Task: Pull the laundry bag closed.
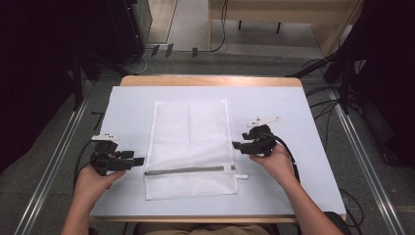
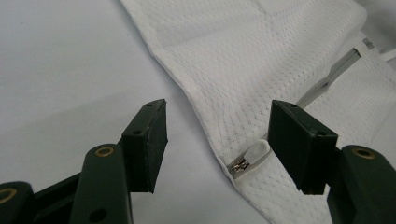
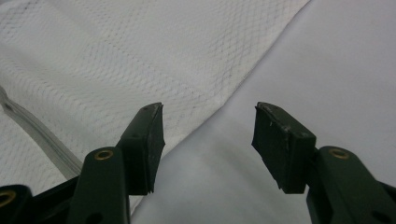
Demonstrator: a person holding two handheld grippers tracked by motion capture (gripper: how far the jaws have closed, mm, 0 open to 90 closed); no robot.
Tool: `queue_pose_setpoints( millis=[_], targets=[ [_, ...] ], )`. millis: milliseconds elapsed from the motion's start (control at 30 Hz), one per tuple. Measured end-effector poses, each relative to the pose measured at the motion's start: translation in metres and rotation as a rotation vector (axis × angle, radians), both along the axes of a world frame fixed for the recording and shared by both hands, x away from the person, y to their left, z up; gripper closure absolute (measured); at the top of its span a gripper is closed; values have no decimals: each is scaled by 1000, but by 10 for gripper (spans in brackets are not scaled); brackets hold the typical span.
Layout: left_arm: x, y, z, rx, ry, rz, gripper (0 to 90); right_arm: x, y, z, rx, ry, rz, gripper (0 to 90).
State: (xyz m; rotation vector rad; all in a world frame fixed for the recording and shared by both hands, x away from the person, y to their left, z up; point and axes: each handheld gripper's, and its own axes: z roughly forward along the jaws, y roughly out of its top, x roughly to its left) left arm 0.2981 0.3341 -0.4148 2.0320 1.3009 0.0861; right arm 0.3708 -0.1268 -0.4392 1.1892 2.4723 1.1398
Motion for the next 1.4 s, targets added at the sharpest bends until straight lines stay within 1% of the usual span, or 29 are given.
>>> queue_pose_setpoints(
  millis=[100,167,467,600,633,700,733,767,900,967,1033,1100,1133,1233,1300,1367,1400],
  targets=[
    [0,0,0,1,3,2,378,0,0,0,9,5,0,460],
    [0,-1,0,-1,4,2,378,1,0,0,6,10,-4,464],
    [-1,0,0,2,3,3,368,0,1,2,10,5,-1,463],
    [-2,0,0,-8,5,2,373,-1,3,2,11,12,4,464],
    [-2,1,0,-7,5,3,373,-1,4,2,8,7,11,464],
    [-4,1,0,-7,4,6,372,-2,6,3,9,12,15,465],
    [-4,2,0,-9,3,8,371,-2,7,3,8,4,25,465],
    [-5,2,1,-8,6,10,370,-3,9,4,8,13,21,465],
    [-8,5,1,-10,4,17,369,-3,14,6,6,16,41,464],
    [-10,7,1,-11,5,23,369,-4,16,6,7,19,42,465],
    [-12,8,1,-12,7,29,368,-5,21,8,9,16,61,468],
    [-14,9,1,-14,7,31,368,-5,23,8,10,20,65,469],
    [-16,11,1,-16,7,31,368,-6,27,8,12,16,78,473],
    [-18,13,1,-18,6,36,368,-6,32,9,12,17,92,474],
    [-20,16,1,-30,4,41,369,-8,37,10,8,19,107,474],
    [-21,16,1,-32,6,45,369,-8,39,10,10,19,112,475],
    [-22,17,0,-28,9,47,369,-9,43,10,6,14,125,476]
  ],
)
